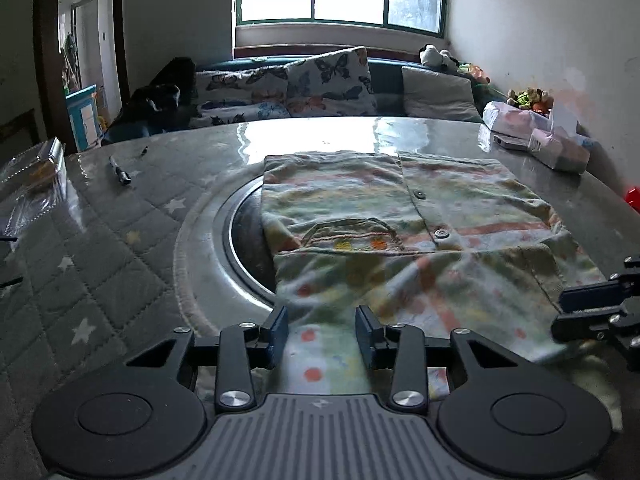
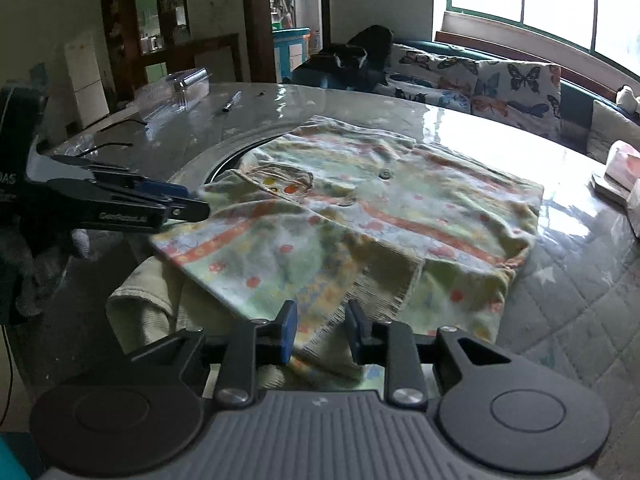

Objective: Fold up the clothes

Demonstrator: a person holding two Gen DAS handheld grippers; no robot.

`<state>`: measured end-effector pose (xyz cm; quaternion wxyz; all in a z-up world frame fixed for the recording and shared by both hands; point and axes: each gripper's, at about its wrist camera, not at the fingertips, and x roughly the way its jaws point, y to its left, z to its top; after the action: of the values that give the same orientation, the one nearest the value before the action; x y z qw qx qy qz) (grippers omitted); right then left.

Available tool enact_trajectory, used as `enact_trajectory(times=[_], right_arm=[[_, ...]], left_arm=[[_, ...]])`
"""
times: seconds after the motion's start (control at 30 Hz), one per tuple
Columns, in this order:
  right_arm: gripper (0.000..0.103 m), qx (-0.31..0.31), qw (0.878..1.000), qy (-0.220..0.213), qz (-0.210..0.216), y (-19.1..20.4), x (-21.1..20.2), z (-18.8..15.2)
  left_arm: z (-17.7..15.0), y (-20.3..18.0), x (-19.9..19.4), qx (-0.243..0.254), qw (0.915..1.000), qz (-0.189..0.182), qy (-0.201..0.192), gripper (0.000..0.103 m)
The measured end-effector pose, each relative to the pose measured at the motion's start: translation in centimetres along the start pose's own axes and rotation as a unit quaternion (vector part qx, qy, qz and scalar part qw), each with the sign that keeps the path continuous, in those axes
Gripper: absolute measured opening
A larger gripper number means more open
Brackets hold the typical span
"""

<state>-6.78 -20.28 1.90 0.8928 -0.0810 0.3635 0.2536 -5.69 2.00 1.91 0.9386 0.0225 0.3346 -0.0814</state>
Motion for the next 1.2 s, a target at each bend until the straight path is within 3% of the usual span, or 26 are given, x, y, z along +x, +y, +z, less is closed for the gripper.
enact_trajectory(times=[0.27, 0.4, 0.53, 0.77, 0.93, 1.03, 1.07, 1.1, 1.2], right_arm=[[0.030, 0.006, 1.000, -0.001, -0.005, -0.2, -0.5, -0.7], [0.032, 0.003, 1.000, -0.009, -0.005, 0.0, -0.9, -0.7], [0.035, -0.002, 1.000, -0.001, -0.007, 0.1, -0.4, -0.9], [0.036, -0.010, 1.000, -0.013, -0.012, 0.3, -1.6, -0.8], [0.037, -0.019, 0.999, -0.015, -0.021, 0.1, -2.7, -1.3], [0.040, -0.024, 0.999, -0.014, -0.026, 0.1, -3.1, -1.8], [0.042, -0.025, 0.999, -0.013, -0.027, 0.1, -3.2, -1.9], [0.044, -0.026, 0.999, -0.012, -0.028, 0.0, -3.3, -2.1], [0.044, -0.038, 0.999, -0.014, -0.031, 0.2, -3.8, -2.5]], left_arm=[[-1.3, 0.4, -1.1, 0.015, 0.9997, 0.017, -0.005, 0.050], [-0.9, 1.0, -2.5, -0.013, 0.9997, 0.018, 0.001, 0.050], [-0.5, 0.2, -4.8, -0.030, 0.9993, -0.020, 0.000, 0.054], [-1.4, -2.5, -6.4, -0.039, 0.9917, -0.109, 0.057, 0.062], [-2.3, -3.3, -5.8, -0.051, 0.9869, -0.119, 0.095, 0.062], [-2.3, -3.3, -5.5, -0.063, 0.9848, -0.127, 0.101, 0.059], [-2.3, -3.2, -5.4, -0.067, 0.9839, -0.130, 0.102, 0.052], [-2.3, -3.2, -5.4, -0.070, 0.9827, -0.136, 0.104, 0.039], [-2.0, -3.3, -5.4, -0.078, 0.9786, -0.156, 0.109, 0.019]])
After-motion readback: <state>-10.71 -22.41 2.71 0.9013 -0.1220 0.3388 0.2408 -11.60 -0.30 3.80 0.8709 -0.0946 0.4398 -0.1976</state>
